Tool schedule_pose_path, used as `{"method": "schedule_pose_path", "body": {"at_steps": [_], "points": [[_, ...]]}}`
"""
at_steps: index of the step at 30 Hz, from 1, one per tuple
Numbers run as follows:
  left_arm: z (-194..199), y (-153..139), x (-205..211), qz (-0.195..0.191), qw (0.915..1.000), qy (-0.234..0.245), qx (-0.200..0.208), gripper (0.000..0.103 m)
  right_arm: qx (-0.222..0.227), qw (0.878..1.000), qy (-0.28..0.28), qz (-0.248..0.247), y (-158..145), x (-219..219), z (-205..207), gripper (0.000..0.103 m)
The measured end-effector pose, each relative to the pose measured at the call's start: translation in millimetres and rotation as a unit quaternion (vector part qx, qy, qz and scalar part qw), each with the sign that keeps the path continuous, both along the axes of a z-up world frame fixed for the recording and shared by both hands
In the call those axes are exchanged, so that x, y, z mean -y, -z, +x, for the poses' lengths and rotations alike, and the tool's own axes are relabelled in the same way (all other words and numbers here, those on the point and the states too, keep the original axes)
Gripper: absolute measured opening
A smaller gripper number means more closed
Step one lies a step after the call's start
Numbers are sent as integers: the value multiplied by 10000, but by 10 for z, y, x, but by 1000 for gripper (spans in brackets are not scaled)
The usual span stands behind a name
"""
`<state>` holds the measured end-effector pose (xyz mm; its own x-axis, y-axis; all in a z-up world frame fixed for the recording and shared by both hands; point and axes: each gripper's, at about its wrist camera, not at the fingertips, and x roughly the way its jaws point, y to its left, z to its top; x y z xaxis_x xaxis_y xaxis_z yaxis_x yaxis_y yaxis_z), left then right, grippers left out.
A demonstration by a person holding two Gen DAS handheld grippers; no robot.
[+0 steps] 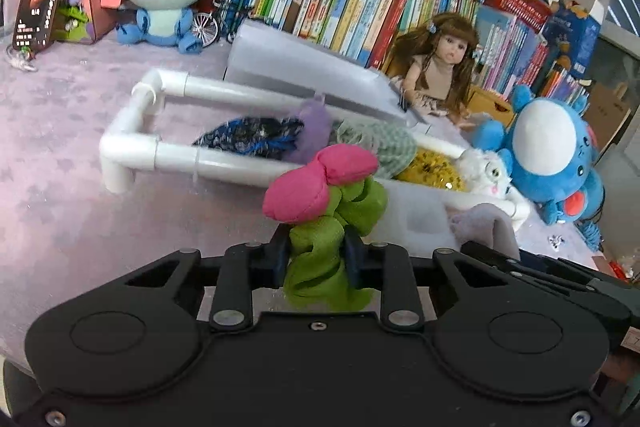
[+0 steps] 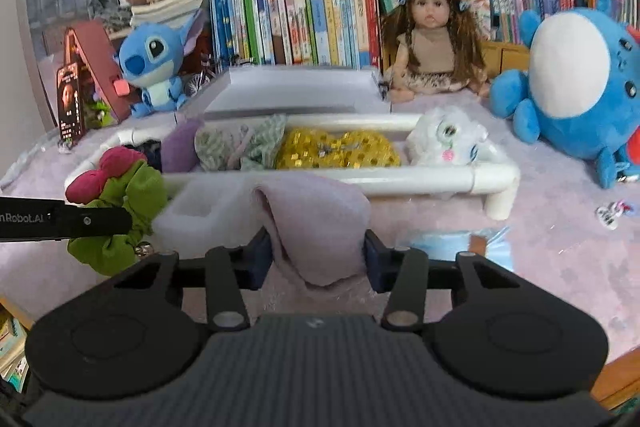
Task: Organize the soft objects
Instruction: 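Carry the scrunchie with the left gripper while the right gripper carries the sock toward the white tray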
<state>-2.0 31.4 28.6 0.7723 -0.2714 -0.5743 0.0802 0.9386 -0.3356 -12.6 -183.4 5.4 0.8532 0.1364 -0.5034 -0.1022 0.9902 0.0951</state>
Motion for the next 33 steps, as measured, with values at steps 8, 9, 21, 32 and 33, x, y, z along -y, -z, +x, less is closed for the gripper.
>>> {"method": "schedule_pose_path", "body": {"at_steps": [8, 9, 21, 32, 33], "points": [[-33, -255, -100, -86, 9998, -47, 192, 26, 278, 9995, 121, 11, -204, 106, -11, 52], [-26, -290, -112, -79, 9997, -54, 220, 26, 293, 9995, 123, 15, -215, 116, -12, 52], [285, -522, -126, -29, 9996, -17, 271, 26, 296, 9985, 194, 407, -356, 261, 125, 52], [650, -680, -84, -108, 9997, 163, 146, 26, 277, 9978, 145, 589, -537, 332, 354, 52], [697, -710, -86, -110, 9997, 187, 137, 26, 261, 9977, 113, 616, -563, 343, 395, 52]]}}
